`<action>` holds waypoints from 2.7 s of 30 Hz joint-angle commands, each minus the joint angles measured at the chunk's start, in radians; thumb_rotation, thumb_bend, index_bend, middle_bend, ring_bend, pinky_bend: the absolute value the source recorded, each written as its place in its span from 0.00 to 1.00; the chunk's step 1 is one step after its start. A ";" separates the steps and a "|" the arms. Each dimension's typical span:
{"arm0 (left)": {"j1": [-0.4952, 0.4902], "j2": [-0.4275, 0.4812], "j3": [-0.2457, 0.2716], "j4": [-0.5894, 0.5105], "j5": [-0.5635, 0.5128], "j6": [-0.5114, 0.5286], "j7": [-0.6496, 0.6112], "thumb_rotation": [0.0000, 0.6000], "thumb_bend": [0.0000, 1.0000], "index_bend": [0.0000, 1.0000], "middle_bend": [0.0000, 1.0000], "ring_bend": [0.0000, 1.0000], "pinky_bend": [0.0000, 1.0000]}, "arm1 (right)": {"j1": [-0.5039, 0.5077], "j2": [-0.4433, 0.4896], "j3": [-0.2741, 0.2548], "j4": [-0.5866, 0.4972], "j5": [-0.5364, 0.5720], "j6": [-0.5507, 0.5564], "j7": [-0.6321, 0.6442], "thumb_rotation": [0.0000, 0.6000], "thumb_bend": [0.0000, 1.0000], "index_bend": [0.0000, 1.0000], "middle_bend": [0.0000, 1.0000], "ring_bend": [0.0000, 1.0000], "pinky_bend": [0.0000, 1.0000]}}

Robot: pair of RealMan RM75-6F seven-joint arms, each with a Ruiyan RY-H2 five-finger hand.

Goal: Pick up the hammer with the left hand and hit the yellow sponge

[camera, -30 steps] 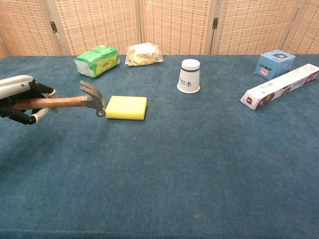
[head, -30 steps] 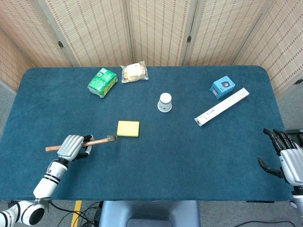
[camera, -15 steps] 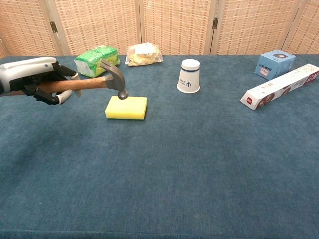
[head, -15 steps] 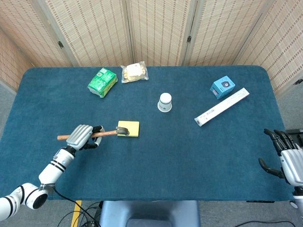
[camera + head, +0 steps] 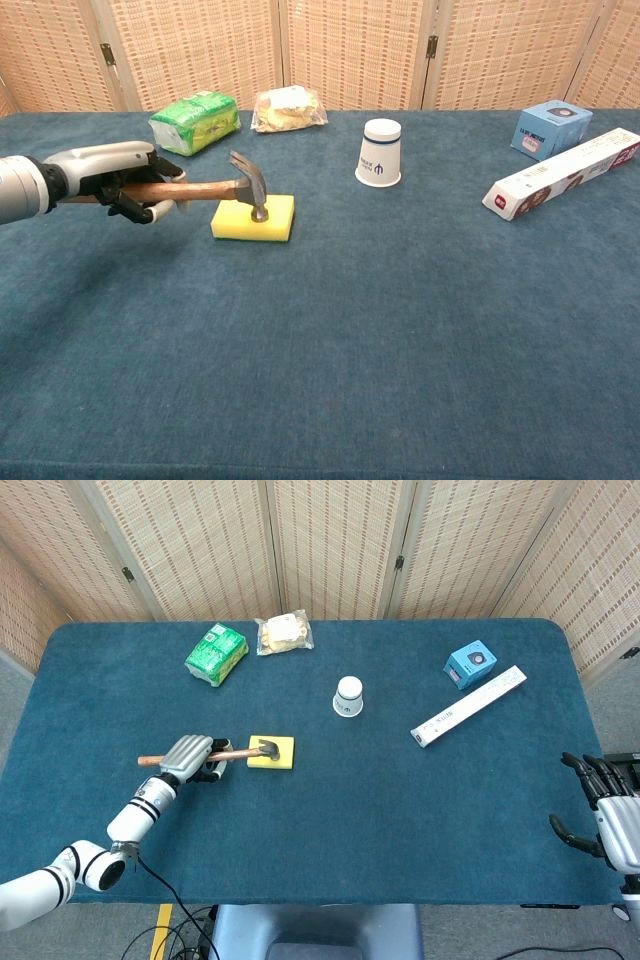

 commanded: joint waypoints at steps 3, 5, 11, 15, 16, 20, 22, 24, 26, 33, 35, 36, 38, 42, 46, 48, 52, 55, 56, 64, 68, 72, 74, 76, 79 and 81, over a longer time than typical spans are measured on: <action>-0.002 -0.017 -0.007 0.022 -0.046 -0.025 -0.017 1.00 0.72 0.70 0.76 0.64 0.85 | -0.006 0.001 0.000 0.001 0.000 0.009 0.004 1.00 0.25 0.00 0.17 0.09 0.09; 0.006 0.003 -0.013 -0.001 -0.045 -0.014 -0.038 1.00 0.72 0.70 0.76 0.64 0.85 | -0.008 0.001 0.000 0.002 0.000 0.011 0.006 1.00 0.25 0.00 0.17 0.09 0.09; 0.045 0.067 -0.007 -0.079 -0.006 0.066 -0.076 1.00 0.72 0.71 0.76 0.64 0.85 | -0.007 -0.005 0.001 0.010 0.001 0.007 0.010 1.00 0.25 0.00 0.17 0.09 0.09; 0.068 0.090 0.009 -0.109 0.018 0.102 -0.090 1.00 0.72 0.71 0.77 0.65 0.85 | -0.003 -0.008 0.002 0.013 0.000 0.003 0.010 1.00 0.25 0.00 0.17 0.09 0.09; 0.074 0.093 0.014 -0.114 0.022 0.111 -0.093 1.00 0.72 0.71 0.77 0.65 0.85 | -0.002 -0.007 0.002 0.014 0.000 0.002 0.010 1.00 0.25 0.00 0.17 0.09 0.09; 0.081 0.090 0.021 -0.107 0.013 0.111 -0.081 1.00 0.72 0.71 0.77 0.65 0.85 | 0.000 -0.007 0.004 0.015 0.000 -0.001 0.012 1.00 0.25 0.00 0.17 0.09 0.09; 0.072 0.080 0.020 -0.091 -0.005 0.087 -0.065 1.00 0.72 0.71 0.77 0.65 0.85 | 0.001 -0.008 0.004 0.017 0.001 -0.004 0.013 1.00 0.25 0.00 0.17 0.09 0.09; 0.062 0.066 0.016 -0.072 -0.023 0.067 -0.045 1.00 0.72 0.71 0.77 0.65 0.85 | 0.001 -0.009 0.004 0.019 0.002 -0.004 0.015 1.00 0.25 0.00 0.17 0.09 0.09; 0.050 0.046 0.012 -0.049 -0.044 0.045 -0.018 1.00 0.72 0.71 0.77 0.65 0.85 | -0.001 -0.010 0.003 0.021 0.003 -0.003 0.017 1.00 0.25 0.00 0.17 0.09 0.09; 0.015 0.011 0.021 -0.004 -0.100 -0.025 0.115 1.00 0.72 0.71 0.77 0.65 0.85 | -0.010 -0.010 0.002 0.026 0.006 0.006 0.022 1.00 0.25 0.00 0.18 0.09 0.09; 0.017 0.016 0.016 -0.019 -0.112 -0.021 0.132 1.00 0.72 0.71 0.77 0.65 0.85 | -0.012 -0.010 0.001 0.027 0.005 0.010 0.024 1.00 0.25 0.00 0.17 0.09 0.09; 0.019 0.025 0.012 -0.032 -0.117 -0.016 0.135 1.00 0.72 0.71 0.77 0.65 0.85 | -0.013 -0.010 0.002 0.027 0.004 0.012 0.025 1.00 0.25 0.00 0.17 0.09 0.09; 0.024 0.045 0.000 -0.059 -0.127 -0.010 0.125 1.00 0.72 0.71 0.77 0.65 0.85 | -0.015 -0.010 0.002 0.027 0.003 0.014 0.026 1.00 0.25 0.00 0.17 0.09 0.09; 0.031 0.100 -0.017 -0.118 -0.131 -0.002 0.105 1.00 0.72 0.71 0.77 0.66 0.85 | -0.014 -0.011 0.002 0.029 0.002 0.013 0.028 1.00 0.25 0.00 0.17 0.09 0.09; 0.028 0.133 -0.016 -0.156 -0.132 -0.020 0.098 1.00 0.72 0.71 0.78 0.66 0.85 | -0.009 -0.015 0.003 0.032 0.001 0.007 0.029 1.00 0.25 0.00 0.17 0.09 0.09; 0.024 0.132 -0.014 -0.158 -0.136 -0.035 0.096 1.00 0.72 0.71 0.78 0.66 0.85 | -0.008 -0.017 0.003 0.033 0.002 0.004 0.030 1.00 0.25 0.00 0.17 0.09 0.09; 0.006 0.103 -0.005 -0.133 -0.151 -0.081 0.096 1.00 0.72 0.71 0.78 0.66 0.85 | -0.007 -0.017 0.003 0.037 0.007 -0.002 0.031 1.00 0.25 0.00 0.17 0.09 0.09; -0.012 0.074 0.000 -0.097 -0.172 -0.126 0.099 1.00 0.72 0.71 0.78 0.66 0.85 | -0.009 -0.016 0.004 0.037 0.012 -0.003 0.031 1.00 0.25 0.00 0.17 0.09 0.09; -0.019 0.065 0.001 -0.084 -0.180 -0.141 0.102 1.00 0.72 0.71 0.78 0.66 0.85 | -0.009 -0.016 0.003 0.038 0.013 -0.004 0.031 1.00 0.25 0.00 0.17 0.09 0.09; -0.013 0.091 -0.012 -0.103 -0.182 -0.148 0.070 1.00 0.72 0.70 0.78 0.66 0.85 | -0.020 -0.015 0.002 0.039 0.014 0.009 0.036 1.00 0.25 0.00 0.17 0.09 0.09; 0.027 0.160 -0.011 -0.191 -0.122 -0.083 0.023 1.00 0.72 0.70 0.78 0.66 0.85 | -0.021 -0.018 0.001 0.043 0.008 0.013 0.040 1.00 0.25 0.00 0.17 0.09 0.09; 0.059 0.220 0.007 -0.266 -0.058 -0.043 -0.027 1.00 0.72 0.70 0.78 0.66 0.85 | -0.017 -0.021 0.001 0.046 -0.001 0.013 0.043 1.00 0.25 0.00 0.17 0.09 0.09; 0.068 0.238 0.019 -0.291 -0.029 -0.034 -0.044 1.00 0.72 0.70 0.78 0.66 0.85 | -0.016 -0.022 0.001 0.046 -0.003 0.013 0.044 1.00 0.25 0.00 0.17 0.09 0.09; 0.073 0.254 0.039 -0.314 0.007 -0.032 -0.062 1.00 0.72 0.70 0.78 0.66 0.85 | -0.015 -0.022 0.001 0.046 -0.005 0.013 0.044 1.00 0.25 0.00 0.17 0.09 0.09; 0.070 0.260 0.068 -0.322 0.051 -0.042 -0.070 1.00 0.72 0.69 0.78 0.66 0.85 | -0.014 -0.022 0.001 0.045 -0.006 0.012 0.043 1.00 0.25 0.00 0.17 0.09 0.09; 0.064 0.253 0.084 -0.314 0.066 -0.056 -0.069 1.00 0.72 0.69 0.78 0.66 0.85 | -0.015 -0.022 0.001 0.045 -0.007 0.014 0.043 1.00 0.25 0.00 0.17 0.09 0.09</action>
